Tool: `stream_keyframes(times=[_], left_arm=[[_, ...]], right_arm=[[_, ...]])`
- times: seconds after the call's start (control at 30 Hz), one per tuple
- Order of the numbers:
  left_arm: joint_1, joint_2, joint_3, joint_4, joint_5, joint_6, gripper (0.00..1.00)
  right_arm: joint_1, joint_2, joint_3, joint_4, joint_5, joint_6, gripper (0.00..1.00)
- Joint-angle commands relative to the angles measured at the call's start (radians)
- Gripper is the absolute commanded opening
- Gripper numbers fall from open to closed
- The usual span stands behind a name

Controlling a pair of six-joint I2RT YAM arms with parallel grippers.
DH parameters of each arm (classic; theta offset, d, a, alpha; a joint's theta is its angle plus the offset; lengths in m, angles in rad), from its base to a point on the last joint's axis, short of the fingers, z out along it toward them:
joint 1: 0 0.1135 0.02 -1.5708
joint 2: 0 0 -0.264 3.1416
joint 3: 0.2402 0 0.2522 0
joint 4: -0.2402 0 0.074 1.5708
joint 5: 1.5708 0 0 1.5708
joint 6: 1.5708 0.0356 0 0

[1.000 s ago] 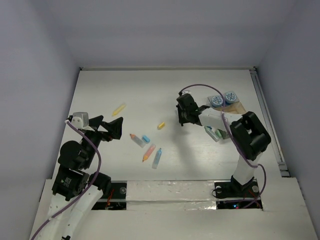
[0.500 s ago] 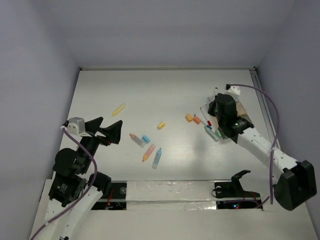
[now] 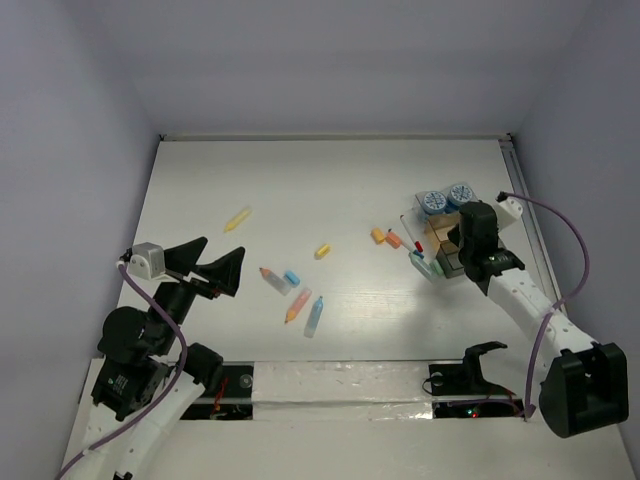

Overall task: Sort the stationery into containers
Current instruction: Place the pen in the storage box.

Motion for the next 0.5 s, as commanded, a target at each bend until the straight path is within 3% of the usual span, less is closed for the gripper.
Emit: stream_keyframes(times=[0.0,0.47], left_arm=[[-0.007,-0.015,0.002,0.047,-0.008,0.011,0.99],[-0.017,-0.012,0.004,0.043,-0.017,0.011,0.99]], right_arm=[[-0.02,0.023,0.018,0.054,0.026,0.068,0.0],[-0.069,0.118,-0.004,0.126,-0.007,0.259,0.0]])
